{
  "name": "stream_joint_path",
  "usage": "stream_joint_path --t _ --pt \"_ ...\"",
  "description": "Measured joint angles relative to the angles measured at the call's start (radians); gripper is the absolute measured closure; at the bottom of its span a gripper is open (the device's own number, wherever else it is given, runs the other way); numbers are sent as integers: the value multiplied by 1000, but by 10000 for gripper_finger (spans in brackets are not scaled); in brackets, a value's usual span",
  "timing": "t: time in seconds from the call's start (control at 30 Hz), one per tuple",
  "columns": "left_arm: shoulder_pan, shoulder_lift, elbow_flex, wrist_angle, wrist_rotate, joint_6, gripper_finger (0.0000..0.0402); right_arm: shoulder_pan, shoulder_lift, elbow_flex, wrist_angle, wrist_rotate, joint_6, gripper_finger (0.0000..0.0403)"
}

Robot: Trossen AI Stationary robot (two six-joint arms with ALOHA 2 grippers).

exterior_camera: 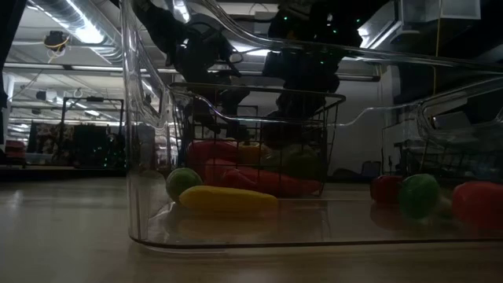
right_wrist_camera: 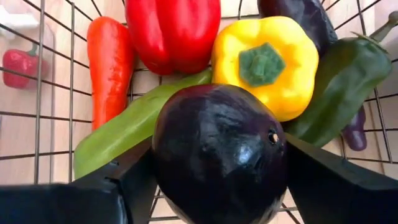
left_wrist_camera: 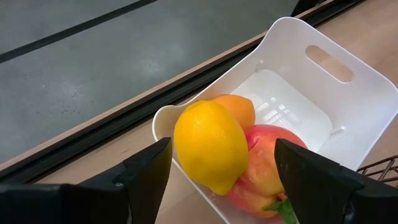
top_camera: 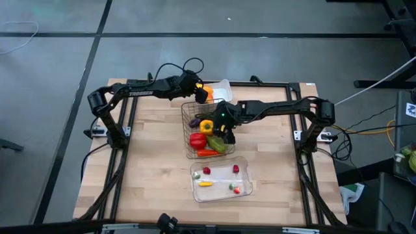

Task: Sort produce into baskets
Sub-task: Put the plum into the wire basket

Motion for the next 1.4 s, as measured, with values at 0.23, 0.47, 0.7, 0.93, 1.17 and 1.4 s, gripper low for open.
stream_joint_path --t 0.23,0.47,0.7,0.93,1.17,1.4 --pt "0 0 0 0 0 0 123 0 0 0 0 0 6 107" --pt "0 -70 0 -37 32 104 123 0 0 0 -2 37 6 107" --pt "-46 -266 0 -59 32 251 123 -1 0 0 -3 92 6 107" --pt "-167 -525 -199 46 34 329 123 -1 0 0 -3 92 6 106" --pt "-300 -879 -528 143 56 277 123 -1 0 0 0 92 5 106" --pt "-428 -1156 -768 261 150 253 123 -1 0 0 1 92 5 106"
